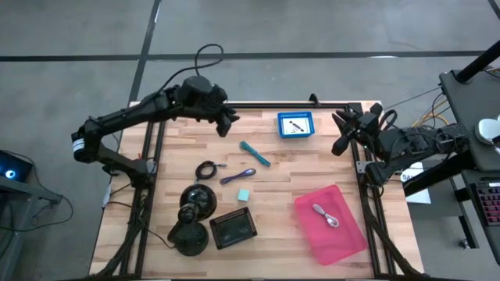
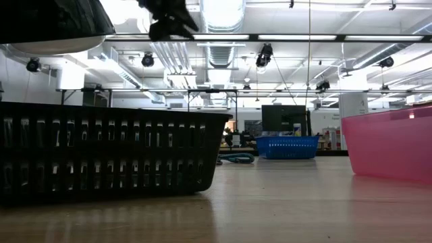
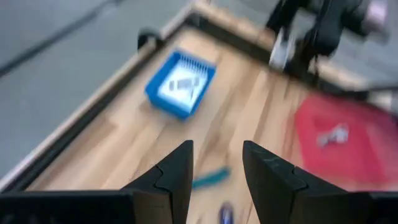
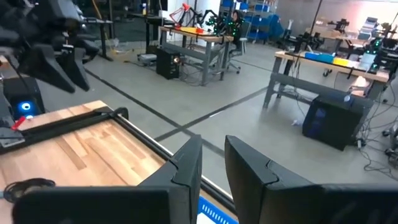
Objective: Pick and place items into bin
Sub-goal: Put the blue charger cable into the pink bin
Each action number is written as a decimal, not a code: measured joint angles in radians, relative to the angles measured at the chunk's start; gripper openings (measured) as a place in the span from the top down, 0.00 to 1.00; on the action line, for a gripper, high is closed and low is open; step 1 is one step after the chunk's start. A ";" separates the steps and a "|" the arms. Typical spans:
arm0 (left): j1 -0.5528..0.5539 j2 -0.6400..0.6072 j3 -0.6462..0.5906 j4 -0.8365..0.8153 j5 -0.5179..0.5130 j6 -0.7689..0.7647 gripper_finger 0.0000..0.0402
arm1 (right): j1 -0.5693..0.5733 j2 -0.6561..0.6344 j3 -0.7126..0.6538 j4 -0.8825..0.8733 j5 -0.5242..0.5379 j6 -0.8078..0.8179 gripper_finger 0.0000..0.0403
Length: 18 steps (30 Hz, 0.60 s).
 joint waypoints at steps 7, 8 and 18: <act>0.052 0.003 -0.012 -0.173 0.193 0.175 0.69 | 0.000 0.056 0.000 0.092 0.000 0.022 0.85; 0.052 0.003 -0.017 -0.170 0.197 0.204 0.69 | -0.005 0.067 0.000 0.106 0.000 0.035 0.85; 0.057 0.132 -0.009 -0.198 0.288 0.334 0.69 | -0.049 0.187 0.000 0.115 -0.248 0.262 0.85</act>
